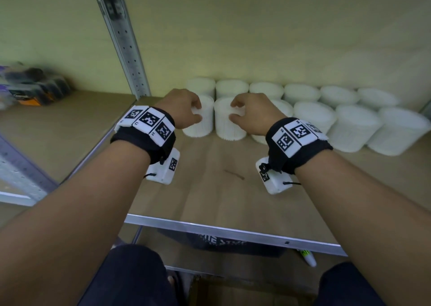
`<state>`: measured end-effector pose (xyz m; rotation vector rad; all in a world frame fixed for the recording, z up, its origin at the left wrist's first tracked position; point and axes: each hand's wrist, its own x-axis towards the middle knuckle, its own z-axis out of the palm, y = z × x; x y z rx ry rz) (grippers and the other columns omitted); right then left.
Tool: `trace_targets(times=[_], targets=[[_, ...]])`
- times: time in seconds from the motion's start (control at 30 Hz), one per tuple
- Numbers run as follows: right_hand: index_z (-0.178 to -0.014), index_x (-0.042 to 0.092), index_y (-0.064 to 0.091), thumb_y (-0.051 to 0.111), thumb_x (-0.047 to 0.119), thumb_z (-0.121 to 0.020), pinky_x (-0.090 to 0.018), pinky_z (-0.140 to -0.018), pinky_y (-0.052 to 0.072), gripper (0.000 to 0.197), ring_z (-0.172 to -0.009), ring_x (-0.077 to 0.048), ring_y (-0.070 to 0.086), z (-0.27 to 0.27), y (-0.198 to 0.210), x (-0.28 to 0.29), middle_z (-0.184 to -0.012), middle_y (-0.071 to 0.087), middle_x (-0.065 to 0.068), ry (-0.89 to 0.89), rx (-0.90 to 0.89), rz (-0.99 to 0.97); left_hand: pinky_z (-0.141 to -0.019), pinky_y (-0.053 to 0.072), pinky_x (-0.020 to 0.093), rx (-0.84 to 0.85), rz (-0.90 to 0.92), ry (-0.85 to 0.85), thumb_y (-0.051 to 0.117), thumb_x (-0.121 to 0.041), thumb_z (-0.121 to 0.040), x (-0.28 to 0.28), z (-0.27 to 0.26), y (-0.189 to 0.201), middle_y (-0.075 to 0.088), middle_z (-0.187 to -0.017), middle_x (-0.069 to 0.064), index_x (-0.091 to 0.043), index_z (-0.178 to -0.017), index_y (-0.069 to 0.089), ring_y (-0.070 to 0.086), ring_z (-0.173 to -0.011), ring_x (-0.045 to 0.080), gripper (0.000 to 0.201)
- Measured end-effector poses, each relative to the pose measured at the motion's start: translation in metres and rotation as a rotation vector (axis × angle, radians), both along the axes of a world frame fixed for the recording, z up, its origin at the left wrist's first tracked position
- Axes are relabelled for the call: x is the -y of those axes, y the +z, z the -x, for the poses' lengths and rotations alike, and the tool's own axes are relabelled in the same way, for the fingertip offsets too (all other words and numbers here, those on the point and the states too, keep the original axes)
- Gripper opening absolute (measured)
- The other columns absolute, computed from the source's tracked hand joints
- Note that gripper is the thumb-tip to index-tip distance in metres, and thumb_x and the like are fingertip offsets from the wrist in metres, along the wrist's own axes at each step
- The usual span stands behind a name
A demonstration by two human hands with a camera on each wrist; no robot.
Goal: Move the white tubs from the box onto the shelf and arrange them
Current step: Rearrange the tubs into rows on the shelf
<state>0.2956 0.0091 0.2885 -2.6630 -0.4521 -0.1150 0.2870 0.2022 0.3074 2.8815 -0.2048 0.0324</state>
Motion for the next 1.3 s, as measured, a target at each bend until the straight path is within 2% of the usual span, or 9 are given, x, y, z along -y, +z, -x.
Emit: trace_targets(times=[0.17, 0.33, 0.57, 0.77, 0.93, 1.1, 1.3], targets=[[-0.128, 0.011, 0.058, 0.057, 0.026, -0.092, -0.029, -0.098, 0.042, 0.039, -0.12, -0.023, 0.054, 0.003, 0.016, 0.033, -0.13, 0.058, -0.006, -0.047, 0.017, -0.029, -0.099, 0.037, 0.027, 0.022, 0.062, -0.054, 0.06, -0.029, -0.091, 0.036, -0.004, 0.01, 0.049, -0.138, 0.008, -0.013, -0.133, 0.052, 0.046, -0.127, 0.023, 0.046], [-0.122, 0.012, 0.06, 0.058, 0.027, -0.091, -0.03, -0.098, 0.042, 0.035, -0.119, -0.023, 0.053, 0.009, 0.033, 0.098, -0.129, 0.058, -0.007, -0.161, 0.007, 0.008, -0.099, 0.038, 0.028, 0.029, 0.122, -0.13, 0.06, -0.03, -0.09, 0.096, -0.011, 0.018, 0.052, -0.135, 0.007, -0.013, -0.129, 0.054, 0.048, -0.125, 0.023, 0.043], [-0.121, 0.012, 0.06, 0.058, 0.028, -0.091, -0.033, -0.102, 0.043, 0.034, -0.121, -0.023, 0.052, 0.024, 0.041, 0.199, -0.128, 0.058, -0.007, -0.361, -0.04, 0.05, -0.089, 0.036, 0.024, 0.017, 0.152, -0.284, 0.06, -0.035, -0.089, 0.199, -0.02, 0.021, 0.053, -0.129, 0.005, -0.014, -0.124, 0.057, 0.052, -0.117, 0.021, 0.041], [-0.124, 0.011, 0.059, 0.056, 0.029, -0.093, -0.032, -0.098, 0.043, 0.036, -0.12, -0.025, 0.053, 0.032, 0.036, 0.267, -0.13, 0.057, -0.009, -0.511, -0.09, 0.107, -0.096, 0.041, 0.029, 0.0, 0.182, -0.386, 0.06, -0.034, -0.089, 0.281, -0.021, 0.012, 0.054, -0.131, 0.007, -0.011, -0.127, 0.054, 0.052, -0.119, 0.022, 0.045], [-0.132, 0.009, 0.053, 0.05, 0.04, -0.095, -0.035, -0.104, 0.04, 0.048, -0.125, -0.028, 0.049, 0.025, 0.03, 0.295, -0.137, 0.052, -0.012, -0.58, -0.14, 0.143, -0.104, 0.041, 0.034, -0.004, 0.182, -0.37, 0.056, -0.038, -0.092, 0.323, -0.027, -0.003, 0.049, -0.138, 0.01, -0.008, -0.133, 0.049, 0.048, -0.126, 0.025, 0.052], [-0.133, 0.009, 0.052, 0.045, 0.049, -0.095, -0.039, -0.104, 0.036, 0.056, -0.125, -0.033, 0.044, 0.02, 0.017, 0.302, -0.135, 0.048, -0.016, -0.602, -0.168, 0.242, -0.103, 0.041, 0.038, 0.012, 0.101, -0.327, 0.053, -0.039, -0.093, 0.338, -0.034, -0.017, 0.048, -0.134, 0.014, -0.004, -0.13, 0.051, 0.047, -0.123, 0.029, 0.051], [-0.132, 0.007, 0.052, 0.044, 0.048, -0.096, -0.038, -0.106, 0.031, 0.055, -0.127, -0.034, 0.039, 0.016, 0.01, 0.307, -0.135, 0.046, -0.017, -0.577, -0.133, 0.276, -0.1, 0.043, 0.038, 0.017, 0.105, -0.337, 0.055, -0.039, -0.091, 0.34, -0.041, -0.019, 0.052, -0.13, 0.013, -0.005, -0.126, 0.054, 0.05, -0.119, 0.028, 0.048]])
